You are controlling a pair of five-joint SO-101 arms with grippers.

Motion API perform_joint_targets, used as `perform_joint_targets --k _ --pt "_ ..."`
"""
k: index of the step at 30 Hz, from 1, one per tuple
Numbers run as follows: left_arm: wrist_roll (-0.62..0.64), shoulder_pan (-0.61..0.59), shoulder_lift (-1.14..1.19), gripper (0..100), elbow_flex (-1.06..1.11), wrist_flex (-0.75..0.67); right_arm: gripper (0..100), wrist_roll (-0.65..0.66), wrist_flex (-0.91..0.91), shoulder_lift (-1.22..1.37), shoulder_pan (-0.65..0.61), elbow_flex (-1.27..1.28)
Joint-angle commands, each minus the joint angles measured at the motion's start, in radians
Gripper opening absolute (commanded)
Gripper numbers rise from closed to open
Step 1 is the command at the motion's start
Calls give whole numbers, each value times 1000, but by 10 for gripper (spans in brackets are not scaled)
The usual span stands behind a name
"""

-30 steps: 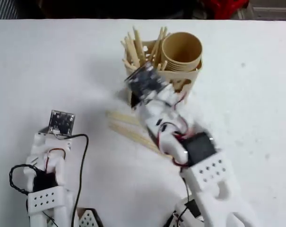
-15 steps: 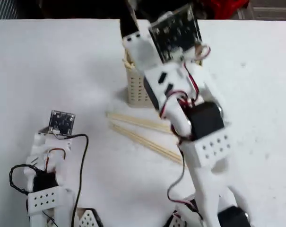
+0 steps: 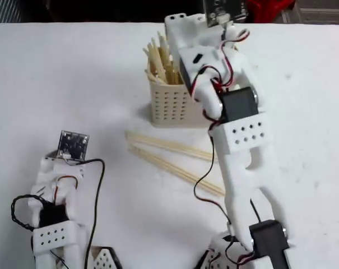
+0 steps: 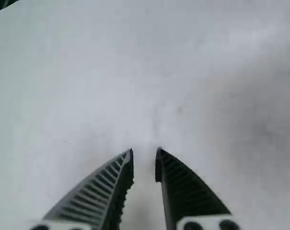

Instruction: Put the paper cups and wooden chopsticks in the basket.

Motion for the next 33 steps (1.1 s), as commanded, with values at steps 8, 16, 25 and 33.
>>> perform_joint_targets --k 8,16,25,33 --pt "6 13 -10 94 -5 -18 123 -5 331 -38 4 -51" --pt "6 13 -10 94 -5 -18 125 250 886 -133 -278 -6" --pt "6 13 -10 94 -5 -18 124 399 664 -148 -303 594" --pt "6 13 -10 94 -5 -18 126 494 285 -47 -269 921"
